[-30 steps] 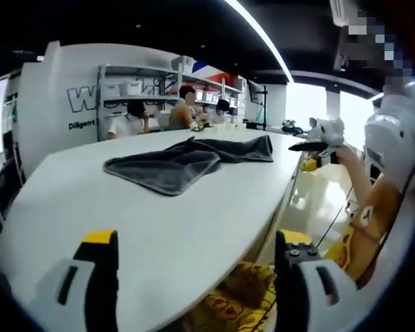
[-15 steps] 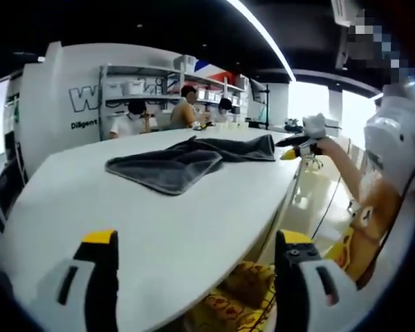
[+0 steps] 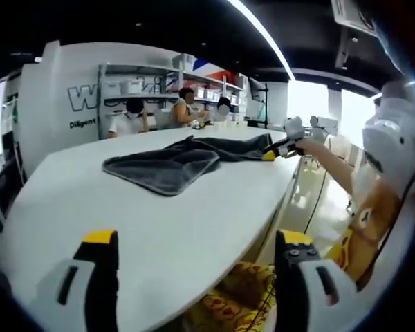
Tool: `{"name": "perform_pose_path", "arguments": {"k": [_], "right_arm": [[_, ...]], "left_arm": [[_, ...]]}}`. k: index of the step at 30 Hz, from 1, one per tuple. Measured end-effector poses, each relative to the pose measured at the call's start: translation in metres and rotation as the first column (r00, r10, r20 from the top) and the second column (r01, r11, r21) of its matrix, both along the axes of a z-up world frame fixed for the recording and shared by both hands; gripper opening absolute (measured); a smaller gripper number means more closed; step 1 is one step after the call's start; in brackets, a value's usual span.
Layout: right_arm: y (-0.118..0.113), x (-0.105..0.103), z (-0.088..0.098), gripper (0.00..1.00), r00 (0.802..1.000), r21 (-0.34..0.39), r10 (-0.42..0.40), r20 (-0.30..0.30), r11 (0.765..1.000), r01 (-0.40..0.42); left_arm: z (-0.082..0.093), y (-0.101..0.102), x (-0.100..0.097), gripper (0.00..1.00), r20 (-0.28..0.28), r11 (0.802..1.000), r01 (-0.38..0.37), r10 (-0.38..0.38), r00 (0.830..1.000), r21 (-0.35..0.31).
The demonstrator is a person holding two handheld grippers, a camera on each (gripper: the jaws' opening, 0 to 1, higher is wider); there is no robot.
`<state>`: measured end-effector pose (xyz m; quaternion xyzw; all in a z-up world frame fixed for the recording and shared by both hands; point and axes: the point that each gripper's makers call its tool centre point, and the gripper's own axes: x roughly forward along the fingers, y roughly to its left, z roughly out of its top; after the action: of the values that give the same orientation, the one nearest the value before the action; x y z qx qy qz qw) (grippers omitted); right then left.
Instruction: Fold the towel on the table until its edges align and the towel forms a compact rectangular stack.
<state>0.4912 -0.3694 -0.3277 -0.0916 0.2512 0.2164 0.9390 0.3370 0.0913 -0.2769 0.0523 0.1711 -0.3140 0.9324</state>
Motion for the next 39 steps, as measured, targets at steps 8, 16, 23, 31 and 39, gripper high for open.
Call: {"name": "perform_pose_path", "arguments": {"k": [8,16,23,31,39], "right_arm": [[-0.007,0.007,-0.01,0.35,1.0,-0.029,-0.019,-0.022,0.999,0.019],[-0.009,0.008,-0.011,0.23,1.0,-0.044,-0.019,-0.02,0.999,0.018],[-0.009,0.008,-0.004,0.09,1.0,-0.051,-0.024,0.001,0.998,0.024],[-0.008,0.014,0.027,0.06,0.998,-0.078,-0.021,0.06,0.997,0.026],[-0.006,0.034,0.078,0.05,0.988,-0.127,-0.011,0.153,0.991,0.031]], "left_arm": [[-0.001,0.0,-0.001,0.99,-0.005,1.0,-0.004,0.004,1.0,-0.001],[-0.001,-0.001,0.0,0.98,-0.003,1.0,-0.001,0.001,1.0,-0.003],[-0.002,-0.002,0.0,0.98,-0.005,1.0,0.006,-0.006,1.0,-0.007],[-0.001,-0.001,0.0,0.98,-0.004,1.0,0.003,-0.003,1.0,-0.008],[-0.001,0.003,0.002,0.98,-0.005,1.0,-0.003,0.003,1.0,-0.007]]}}
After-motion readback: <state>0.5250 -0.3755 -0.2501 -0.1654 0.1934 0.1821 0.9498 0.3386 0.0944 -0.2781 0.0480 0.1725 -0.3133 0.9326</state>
